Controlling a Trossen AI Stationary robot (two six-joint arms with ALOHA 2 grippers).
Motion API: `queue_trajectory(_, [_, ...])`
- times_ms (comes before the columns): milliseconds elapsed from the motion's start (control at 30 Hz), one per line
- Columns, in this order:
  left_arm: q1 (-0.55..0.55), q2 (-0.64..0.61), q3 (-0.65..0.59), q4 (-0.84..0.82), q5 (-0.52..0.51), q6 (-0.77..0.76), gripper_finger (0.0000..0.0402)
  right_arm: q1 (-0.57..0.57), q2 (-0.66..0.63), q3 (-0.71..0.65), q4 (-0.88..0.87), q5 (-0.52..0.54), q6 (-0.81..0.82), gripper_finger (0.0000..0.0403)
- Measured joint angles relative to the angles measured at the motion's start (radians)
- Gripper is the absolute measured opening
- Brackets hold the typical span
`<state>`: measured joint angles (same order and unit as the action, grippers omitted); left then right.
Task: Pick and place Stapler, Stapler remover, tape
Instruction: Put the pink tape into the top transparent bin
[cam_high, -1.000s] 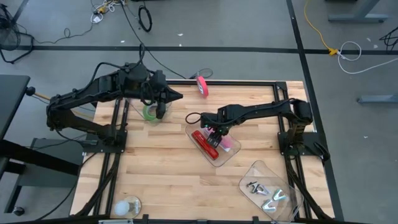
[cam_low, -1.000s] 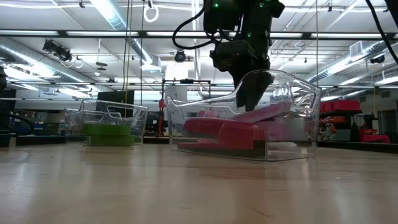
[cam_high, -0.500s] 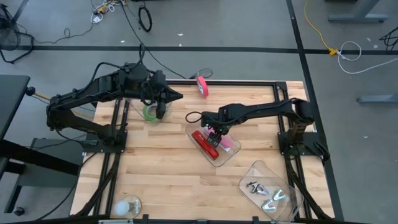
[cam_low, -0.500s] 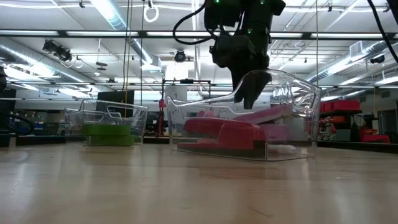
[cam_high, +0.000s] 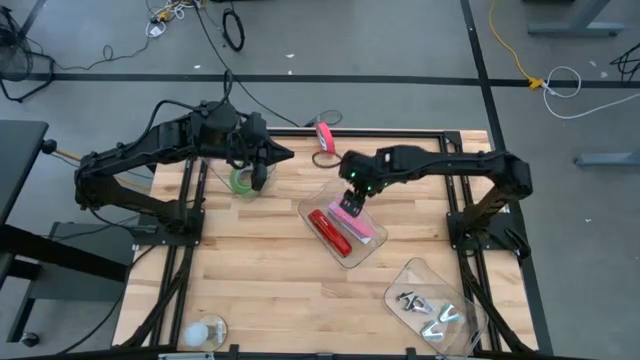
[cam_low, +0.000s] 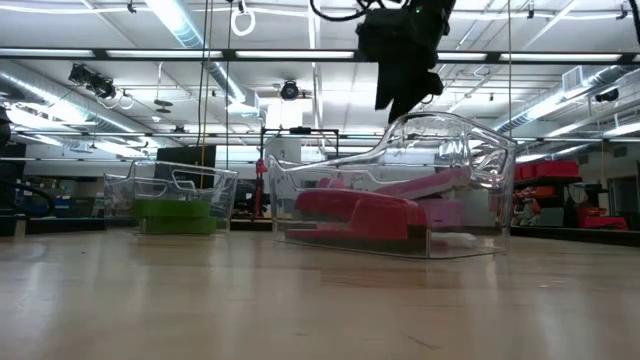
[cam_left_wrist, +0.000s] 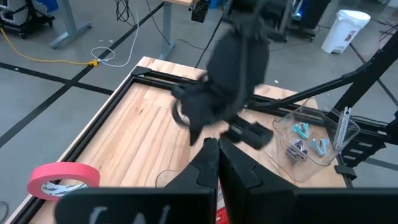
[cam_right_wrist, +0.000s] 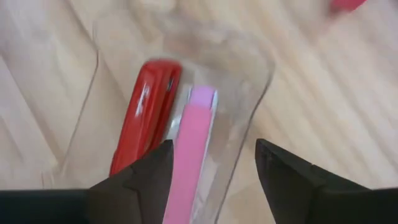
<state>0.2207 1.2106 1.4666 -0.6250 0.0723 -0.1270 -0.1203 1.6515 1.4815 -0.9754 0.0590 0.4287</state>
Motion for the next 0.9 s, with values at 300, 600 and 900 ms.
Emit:
queue_trajectory(300, [0.0,0.0,0.0,0.0,0.0,-0.001,0.0014,-0.112,-0.06,0.0,0.11,0.016,-0.019,0.0225])
queue_trajectory(600, [0.007,-0.027,-0.001,-0.032,0.027,0.056,0.0005,-0.198,-0.061,0.0,0.211,0.014,-0.056,0.0225])
queue_trajectory(900, [0.043,-0.078,-0.001,-0.155,0.03,0.098,0.001,-0.263,-0.032,0.0,0.286,0.04,-0.071,0.0225])
